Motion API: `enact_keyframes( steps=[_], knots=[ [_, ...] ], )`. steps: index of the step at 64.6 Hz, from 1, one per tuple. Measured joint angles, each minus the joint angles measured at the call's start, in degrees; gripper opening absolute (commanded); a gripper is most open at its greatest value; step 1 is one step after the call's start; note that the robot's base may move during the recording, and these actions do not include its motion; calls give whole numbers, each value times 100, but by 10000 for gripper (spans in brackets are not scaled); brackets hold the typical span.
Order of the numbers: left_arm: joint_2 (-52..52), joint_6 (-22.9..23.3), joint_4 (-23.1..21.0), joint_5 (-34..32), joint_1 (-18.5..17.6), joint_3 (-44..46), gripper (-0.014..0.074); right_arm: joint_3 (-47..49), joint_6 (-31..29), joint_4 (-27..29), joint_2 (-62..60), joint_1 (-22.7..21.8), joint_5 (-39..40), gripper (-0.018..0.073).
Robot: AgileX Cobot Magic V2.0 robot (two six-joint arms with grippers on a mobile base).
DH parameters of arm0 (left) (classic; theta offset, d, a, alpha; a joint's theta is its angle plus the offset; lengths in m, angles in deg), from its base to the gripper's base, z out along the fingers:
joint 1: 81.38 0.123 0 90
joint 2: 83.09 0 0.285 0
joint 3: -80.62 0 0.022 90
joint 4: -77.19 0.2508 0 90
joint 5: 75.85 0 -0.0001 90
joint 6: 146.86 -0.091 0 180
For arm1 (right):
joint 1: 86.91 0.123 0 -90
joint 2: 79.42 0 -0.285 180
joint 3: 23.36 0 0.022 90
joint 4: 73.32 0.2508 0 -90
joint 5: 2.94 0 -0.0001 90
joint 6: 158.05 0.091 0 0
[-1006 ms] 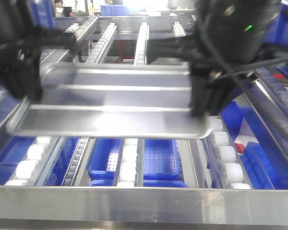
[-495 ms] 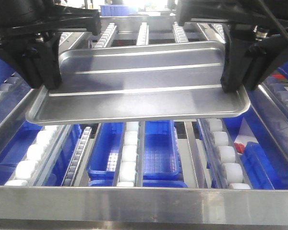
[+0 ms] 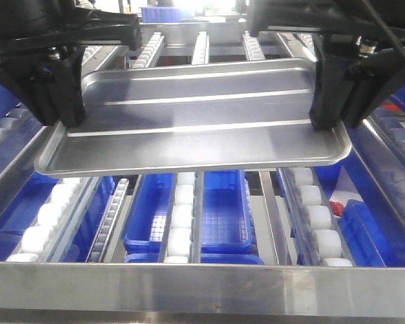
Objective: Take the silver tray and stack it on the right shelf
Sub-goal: 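Lift the silver tray with both grippers off the shelf, then hold the tray level with both grippers while the base drives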
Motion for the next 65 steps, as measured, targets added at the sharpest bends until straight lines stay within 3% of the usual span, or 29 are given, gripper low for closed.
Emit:
enact_keyframes(
  steps=[65],
  knots=[
    [11,0,0,27,-9,0,-92,0,0,8,-8,0,0,60]
  ],
)
